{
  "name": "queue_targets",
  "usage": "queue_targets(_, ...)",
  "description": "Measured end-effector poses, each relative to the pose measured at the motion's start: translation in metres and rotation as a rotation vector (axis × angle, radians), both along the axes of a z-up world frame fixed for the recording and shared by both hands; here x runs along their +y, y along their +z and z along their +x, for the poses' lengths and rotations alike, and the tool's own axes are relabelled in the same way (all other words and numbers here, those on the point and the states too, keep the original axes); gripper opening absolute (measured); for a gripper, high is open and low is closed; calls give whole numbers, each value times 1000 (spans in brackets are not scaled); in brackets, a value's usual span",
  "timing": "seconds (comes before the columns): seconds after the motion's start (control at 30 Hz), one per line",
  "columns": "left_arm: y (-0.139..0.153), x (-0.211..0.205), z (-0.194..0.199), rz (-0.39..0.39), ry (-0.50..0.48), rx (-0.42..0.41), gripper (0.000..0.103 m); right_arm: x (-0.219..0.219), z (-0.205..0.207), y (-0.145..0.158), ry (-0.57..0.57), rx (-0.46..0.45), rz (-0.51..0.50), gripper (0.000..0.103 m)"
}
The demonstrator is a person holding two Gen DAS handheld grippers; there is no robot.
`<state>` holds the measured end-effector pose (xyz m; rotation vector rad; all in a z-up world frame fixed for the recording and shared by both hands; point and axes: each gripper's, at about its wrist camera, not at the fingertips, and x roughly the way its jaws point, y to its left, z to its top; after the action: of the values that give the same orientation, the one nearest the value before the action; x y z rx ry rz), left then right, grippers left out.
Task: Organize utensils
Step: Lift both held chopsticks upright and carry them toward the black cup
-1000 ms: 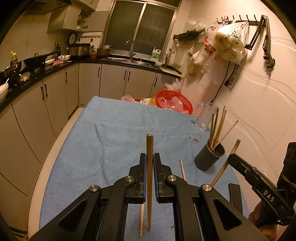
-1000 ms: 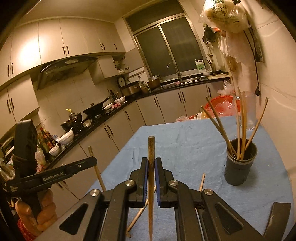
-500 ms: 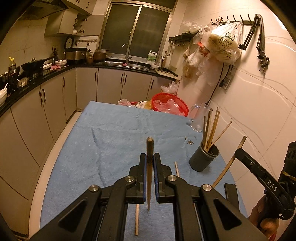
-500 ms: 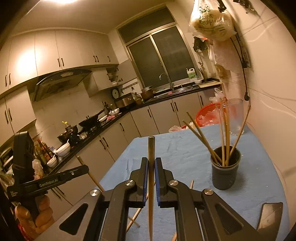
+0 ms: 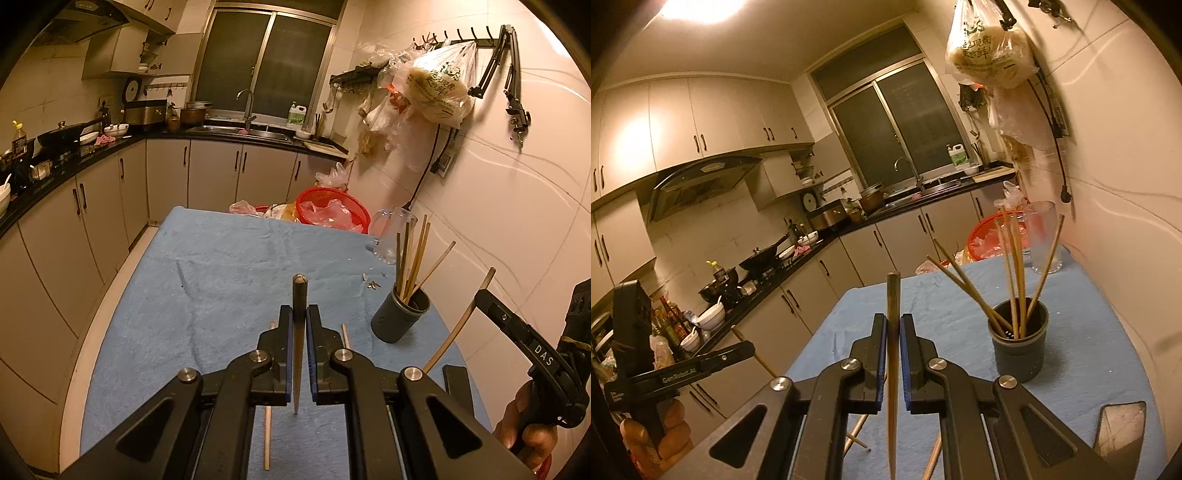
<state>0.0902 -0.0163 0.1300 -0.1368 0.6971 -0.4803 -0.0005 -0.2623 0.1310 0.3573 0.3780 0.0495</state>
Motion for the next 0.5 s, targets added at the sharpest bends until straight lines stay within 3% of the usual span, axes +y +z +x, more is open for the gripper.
queue_targets(0.5,2,-4,1,11,-22,-3,7,-12,-5,3,-17,1,11,8)
